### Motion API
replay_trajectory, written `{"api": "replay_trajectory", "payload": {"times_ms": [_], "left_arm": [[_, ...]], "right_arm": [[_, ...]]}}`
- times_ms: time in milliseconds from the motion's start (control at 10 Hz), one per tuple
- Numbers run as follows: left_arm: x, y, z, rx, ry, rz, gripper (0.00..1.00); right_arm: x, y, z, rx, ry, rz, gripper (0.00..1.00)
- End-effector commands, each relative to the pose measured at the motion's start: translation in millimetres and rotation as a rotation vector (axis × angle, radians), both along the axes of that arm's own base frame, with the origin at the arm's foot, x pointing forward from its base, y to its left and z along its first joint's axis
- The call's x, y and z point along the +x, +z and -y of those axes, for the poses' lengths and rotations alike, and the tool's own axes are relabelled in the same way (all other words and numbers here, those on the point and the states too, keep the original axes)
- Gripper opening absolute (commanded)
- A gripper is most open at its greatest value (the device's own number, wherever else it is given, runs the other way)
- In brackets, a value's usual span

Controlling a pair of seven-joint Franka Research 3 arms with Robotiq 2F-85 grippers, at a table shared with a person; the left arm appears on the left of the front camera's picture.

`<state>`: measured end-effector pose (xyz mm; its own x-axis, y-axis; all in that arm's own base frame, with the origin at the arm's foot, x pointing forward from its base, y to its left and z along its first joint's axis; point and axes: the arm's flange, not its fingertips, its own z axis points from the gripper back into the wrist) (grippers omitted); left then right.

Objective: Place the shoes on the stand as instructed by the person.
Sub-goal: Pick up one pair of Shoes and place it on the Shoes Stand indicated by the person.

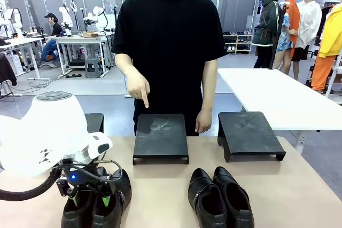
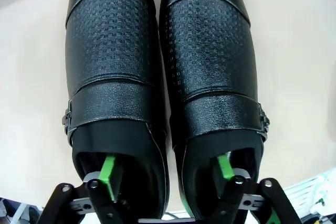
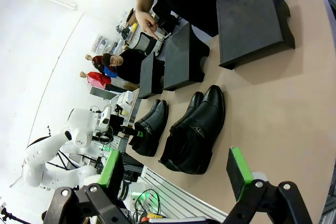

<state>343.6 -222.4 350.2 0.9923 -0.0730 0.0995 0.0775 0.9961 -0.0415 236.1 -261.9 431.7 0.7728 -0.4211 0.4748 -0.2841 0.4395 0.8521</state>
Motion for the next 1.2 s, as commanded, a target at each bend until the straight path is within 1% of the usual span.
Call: {"api": "replay_trajectory", "payload": {"times_ms": [0,100,300,400,500,900,1000,1100], "left_arm": [[-30,-23,-17,0.021,0.005,0.03,0.18],[-31,-22,-17,0.02,0.003,0.03,0.0],[-32,-21,-15,0.018,0.006,0.039,0.0],[-33,-22,-14,0.019,0.005,0.041,0.04],[-33,-21,-14,0.019,0.005,0.041,0.0],[-34,-21,-15,0.024,0.01,0.043,0.0],[0,-2,2,0.004,-0.008,0.001,0.0],[0,-2,2,0.004,-0.008,0.001,0.0]], "right_arm": [[-1,1,0,0.005,0.001,0.009,1.0],[-1,1,0,0.005,0.001,0.009,1.0],[-1,1,0,0.005,0.001,0.009,1.0],[-1,1,0,0.005,0.001,0.009,1.0],[-1,1,0,0.005,0.001,0.009,1.0],[-1,1,0,0.005,0.001,0.009,1.0],[-1,1,0,0.005,0.001,0.009,1.0],[-1,1,0,0.005,0.001,0.009,1.0]]}}
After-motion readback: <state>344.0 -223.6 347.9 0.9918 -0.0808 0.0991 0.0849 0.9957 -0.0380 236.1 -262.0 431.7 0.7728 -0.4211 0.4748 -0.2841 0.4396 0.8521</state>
